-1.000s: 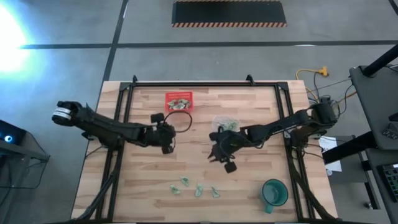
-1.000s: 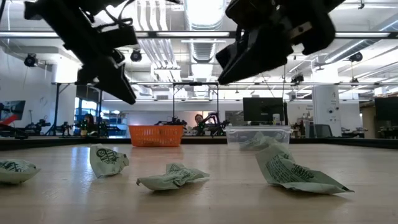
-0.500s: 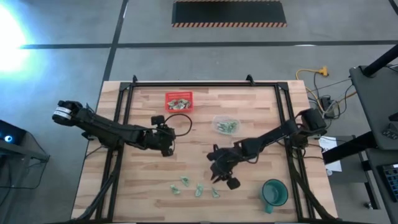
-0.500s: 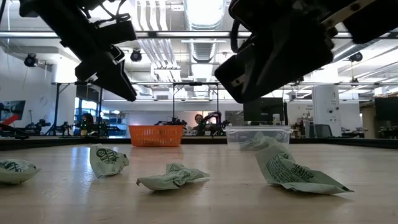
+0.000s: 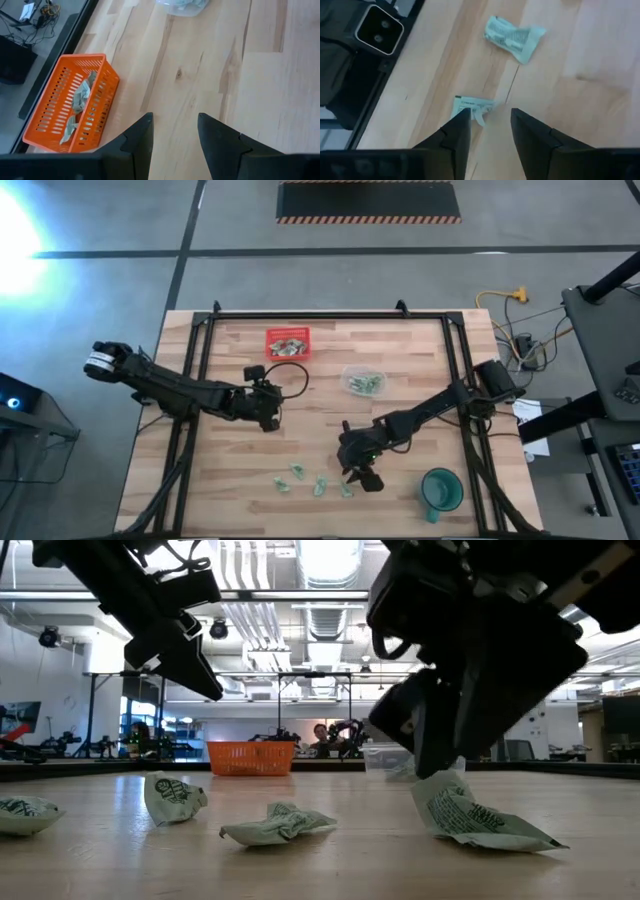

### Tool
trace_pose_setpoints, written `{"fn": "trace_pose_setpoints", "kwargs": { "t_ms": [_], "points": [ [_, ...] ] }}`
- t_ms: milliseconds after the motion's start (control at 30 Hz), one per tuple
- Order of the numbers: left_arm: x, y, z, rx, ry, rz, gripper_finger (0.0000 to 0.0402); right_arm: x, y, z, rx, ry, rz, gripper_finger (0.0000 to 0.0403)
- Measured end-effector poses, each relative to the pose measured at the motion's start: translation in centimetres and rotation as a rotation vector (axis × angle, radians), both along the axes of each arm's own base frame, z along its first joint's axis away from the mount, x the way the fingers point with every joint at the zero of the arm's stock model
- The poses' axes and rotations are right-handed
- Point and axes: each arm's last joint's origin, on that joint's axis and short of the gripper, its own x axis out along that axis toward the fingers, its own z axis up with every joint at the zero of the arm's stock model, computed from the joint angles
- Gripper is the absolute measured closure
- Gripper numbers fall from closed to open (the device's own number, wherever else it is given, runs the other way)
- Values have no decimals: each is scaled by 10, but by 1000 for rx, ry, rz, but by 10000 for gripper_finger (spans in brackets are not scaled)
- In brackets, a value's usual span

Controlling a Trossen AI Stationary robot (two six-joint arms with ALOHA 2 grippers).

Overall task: Pick and place items into bin
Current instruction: Put the green stevia packet into the transparent bin

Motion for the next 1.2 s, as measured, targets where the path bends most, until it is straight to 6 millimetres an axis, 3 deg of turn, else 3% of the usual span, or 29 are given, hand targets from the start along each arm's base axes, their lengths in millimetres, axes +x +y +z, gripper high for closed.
{"fn": "trace_pose_setpoints", "kwargs": {
  "t_ms": [333, 800, 967, 1200],
  "points": [
    [1, 0, 0, -3, -5, -2, 264, -1, 8, -6, 22, 21, -8, 245],
    [1, -1, 1, -4, -8, -3, 264, 1, 17, -12, -10, -37, -14, 264],
    [1, -1, 1, -4, -8, -3, 264, 1, 16, -12, -47, -56, -9, 289],
    [1, -1, 1, -4, -8, -3, 264, 1, 16, -13, -82, -84, 33, 365]
  ]
}}
